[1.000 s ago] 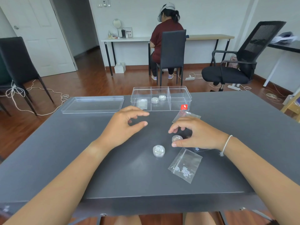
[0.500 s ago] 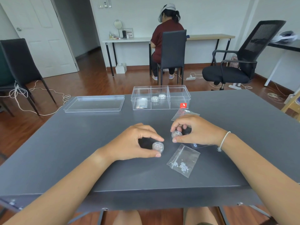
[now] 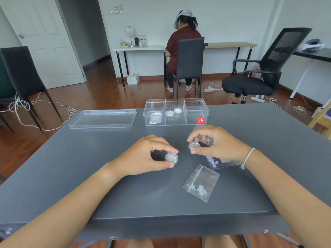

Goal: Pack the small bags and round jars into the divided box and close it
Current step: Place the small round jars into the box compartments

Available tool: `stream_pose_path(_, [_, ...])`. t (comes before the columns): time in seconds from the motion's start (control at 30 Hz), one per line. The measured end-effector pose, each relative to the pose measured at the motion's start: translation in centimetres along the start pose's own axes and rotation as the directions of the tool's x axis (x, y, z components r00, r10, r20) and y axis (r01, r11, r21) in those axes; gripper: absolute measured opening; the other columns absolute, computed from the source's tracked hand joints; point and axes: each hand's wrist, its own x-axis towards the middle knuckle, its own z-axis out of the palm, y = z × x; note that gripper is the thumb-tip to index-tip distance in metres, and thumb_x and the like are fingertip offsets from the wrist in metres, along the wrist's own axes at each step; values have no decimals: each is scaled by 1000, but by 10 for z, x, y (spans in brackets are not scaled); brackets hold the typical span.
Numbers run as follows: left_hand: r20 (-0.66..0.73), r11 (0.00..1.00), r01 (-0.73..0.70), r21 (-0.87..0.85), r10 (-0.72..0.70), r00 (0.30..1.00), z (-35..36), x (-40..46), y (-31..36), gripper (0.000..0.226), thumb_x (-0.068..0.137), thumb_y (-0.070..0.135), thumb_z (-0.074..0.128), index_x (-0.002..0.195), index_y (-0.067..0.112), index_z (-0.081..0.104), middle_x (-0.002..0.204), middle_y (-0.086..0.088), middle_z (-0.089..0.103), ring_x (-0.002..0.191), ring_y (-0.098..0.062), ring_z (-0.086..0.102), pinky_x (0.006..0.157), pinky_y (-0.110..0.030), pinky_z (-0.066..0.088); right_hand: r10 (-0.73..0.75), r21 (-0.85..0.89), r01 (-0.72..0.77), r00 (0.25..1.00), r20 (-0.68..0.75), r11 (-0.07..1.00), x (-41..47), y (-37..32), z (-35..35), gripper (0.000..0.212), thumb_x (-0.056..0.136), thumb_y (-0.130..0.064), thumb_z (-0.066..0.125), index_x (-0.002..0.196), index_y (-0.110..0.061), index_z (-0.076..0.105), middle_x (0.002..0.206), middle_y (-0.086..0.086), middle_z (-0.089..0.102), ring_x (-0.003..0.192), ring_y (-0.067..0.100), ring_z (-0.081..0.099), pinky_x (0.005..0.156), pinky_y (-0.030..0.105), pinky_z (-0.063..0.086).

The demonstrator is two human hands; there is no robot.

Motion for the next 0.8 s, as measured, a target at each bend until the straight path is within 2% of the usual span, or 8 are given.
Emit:
stream_pose_path(0.13, [-65,1000,-1,-23,0,998,-17,18,-4,29,70,29,75,94,42,67,91,21,64,88,-4,53,74,-7,36,-20,2,20,998,-65,1000,7,-1,-11,21,71,-28,72,84,-39,62,82,-15,57,77,7,47,78,21,41])
stream_pose_path(0.23, [-162,999,14,-43,-21,986,-32,39,-7,28,71,24,74,92,41,67,83,18,64,80,1,51,69,-4,34,-36,-14,34,994,-99,999,15,-1,-19,19,72,-29,71,87,-39,62,86,-16,58,82,9,49,79,12,38])
stream_pose_path(0.33, [-240,1000,11,7,-9,971,-46,65,-11,27,73,23,73,96,36,66,90,19,64,78,5,52,67,-3,34,-58,-18,56,987,-149,998,24,-1,-24,20,73,-26,71,88,-36,62,85,-15,58,79,11,48,76,8,36])
stream_pose_path(0.43, [-268,994,104,37,-90,959,-56,95,-19,25,74,29,71,98,35,67,96,15,66,80,1,51,69,-4,36,-71,-8,71,978,-194,997,35,0,-29,21,73,-26,70,87,-38,61,87,-16,59,75,9,48,73,9,37])
stream_pose_path(0.5, [-245,989,144,34,-131,961,-60,114,-24,18,75,30,70,93,32,68,92,16,65,79,4,53,69,-3,37,-80,-7,81,968,-239,997,43,3,-33,23,74,-25,70,86,-40,59,87,-16,59,73,8,47,71,7,36])
stream_pose_path(0.57, [-182,984,160,80,-143,973,-62,130,-28,11,76,30,69,87,28,69,88,17,66,76,10,54,69,-8,38,-71,5,76,948,-310,997,49,9,-35,23,75,-24,70,87,-40,58,89,-17,58,74,7,48,69,2,35])
stream_pose_path(0.73, [41,955,231,188,-242,969,-62,159,-36,12,72,30,73,81,22,69,87,11,67,84,-5,59,76,-21,44,-40,23,54,914,-404,998,51,27,-31,22,76,-24,68,93,-35,60,92,-17,59,79,11,52,70,-1,34])
stream_pose_path(0.8, [129,938,255,235,-290,948,-62,165,-37,14,71,29,74,82,21,69,80,14,64,79,-4,59,70,-20,43,-38,20,50,914,-404,999,50,30,-30,22,75,-27,68,94,-35,60,92,-18,59,79,9,52,71,-1,34])
